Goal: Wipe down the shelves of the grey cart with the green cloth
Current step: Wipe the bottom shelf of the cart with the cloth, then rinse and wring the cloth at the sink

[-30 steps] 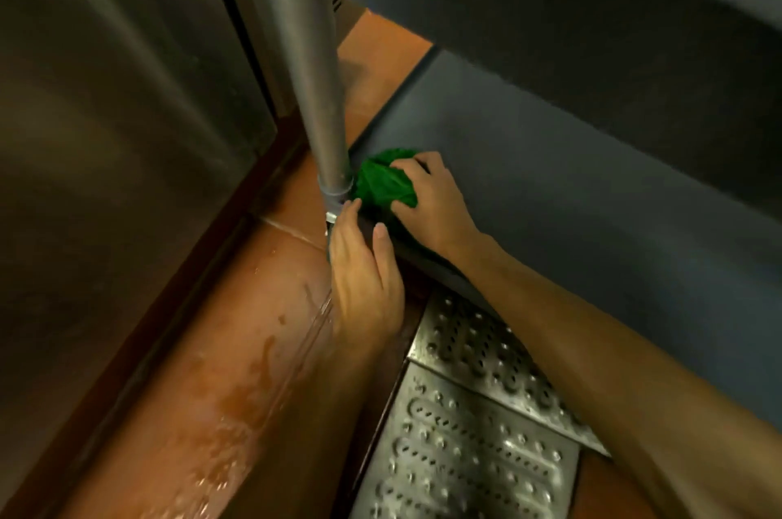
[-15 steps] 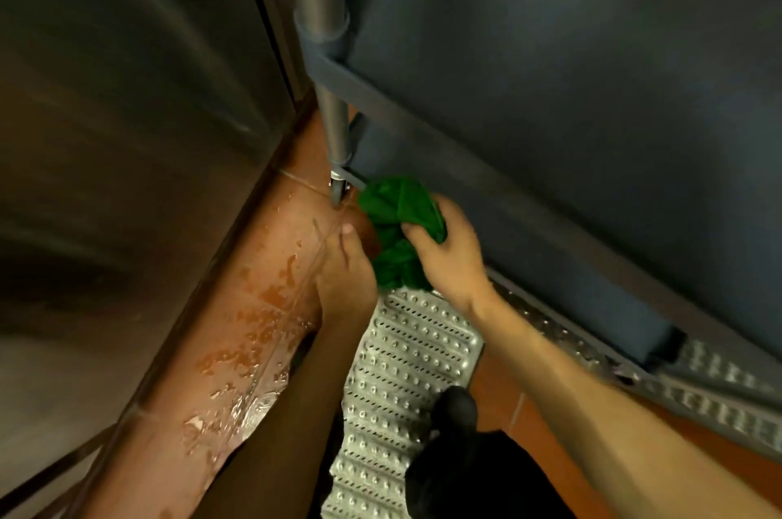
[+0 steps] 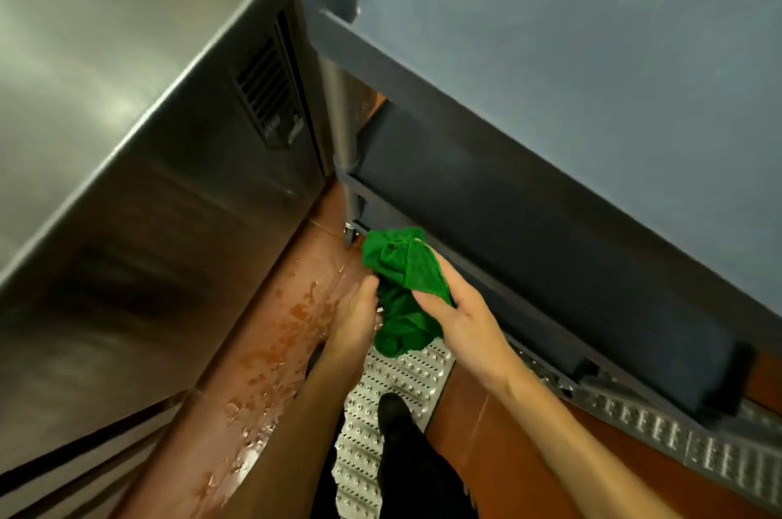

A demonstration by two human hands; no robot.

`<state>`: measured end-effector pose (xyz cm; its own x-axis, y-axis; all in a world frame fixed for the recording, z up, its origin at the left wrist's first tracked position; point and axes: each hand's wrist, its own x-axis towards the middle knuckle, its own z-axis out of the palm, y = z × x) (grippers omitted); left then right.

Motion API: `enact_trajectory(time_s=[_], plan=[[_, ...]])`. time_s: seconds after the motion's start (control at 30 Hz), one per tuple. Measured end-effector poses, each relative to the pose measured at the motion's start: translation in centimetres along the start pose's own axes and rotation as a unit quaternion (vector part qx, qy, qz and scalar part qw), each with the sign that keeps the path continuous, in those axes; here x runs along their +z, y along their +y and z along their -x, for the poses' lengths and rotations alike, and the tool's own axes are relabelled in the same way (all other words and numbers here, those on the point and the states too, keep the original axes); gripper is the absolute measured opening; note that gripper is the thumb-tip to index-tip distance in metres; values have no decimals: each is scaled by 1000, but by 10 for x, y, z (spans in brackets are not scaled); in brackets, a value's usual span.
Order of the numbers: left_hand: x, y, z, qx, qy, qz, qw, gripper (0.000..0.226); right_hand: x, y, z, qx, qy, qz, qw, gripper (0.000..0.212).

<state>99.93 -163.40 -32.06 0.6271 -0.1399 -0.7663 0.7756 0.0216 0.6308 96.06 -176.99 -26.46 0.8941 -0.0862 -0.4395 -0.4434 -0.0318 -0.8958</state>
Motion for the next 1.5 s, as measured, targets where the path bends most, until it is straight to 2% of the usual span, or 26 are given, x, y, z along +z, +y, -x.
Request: enact_trajectory(time_s=[0.13,0.2,0.27,0.37,0.47,0.57,0.67,0.8,0.93,1.03,1.2,1.27,1.37,1.43,1.5], plan=[[-2,22,70,36,12,75,996,24,-6,-51,37,-52,-31,116,991,49],[-8,34,104,54,9,106,993,32,-10,-77,54,-111,-26,193,975,49],[-16,44,136,78,10,114,990,42,-11,-102,70,-155,-23,224,962,44],[-26,55,179,104,37,122,986,54,-10,-131,92,-199,-40,185,962,33],[-37,66,218,124,92,121,981,59,-5,-154,107,-227,-77,163,957,39],[-54,75,253,140,113,135,974,47,6,-179,119,-192,-138,122,964,44],[-76,83,287,153,123,140,970,41,26,-200,131,-187,-194,125,955,44],[-111,89,334,158,145,179,960,61,58,-225,154,-236,-164,134,948,25],[-155,84,378,168,176,216,946,77,99,-248,185,-247,-144,74,955,19],[-192,73,409,182,186,231,938,69,140,-267,218,-284,-164,53,943,24],[-249,41,460,207,174,301,915,34,223,-298,280,-353,-234,27,906,16],[-270,26,480,216,190,317,904,30,258,-311,305,-379,-263,14,887,15],[-300,2,515,240,180,306,904,48,311,-329,338,-405,-312,-10,859,16],[-313,-13,537,253,183,270,911,70,345,-339,359,-410,-345,-33,844,15],[-327,-32,554,258,226,209,916,97,377,-347,380,-412,-376,-53,828,15]])
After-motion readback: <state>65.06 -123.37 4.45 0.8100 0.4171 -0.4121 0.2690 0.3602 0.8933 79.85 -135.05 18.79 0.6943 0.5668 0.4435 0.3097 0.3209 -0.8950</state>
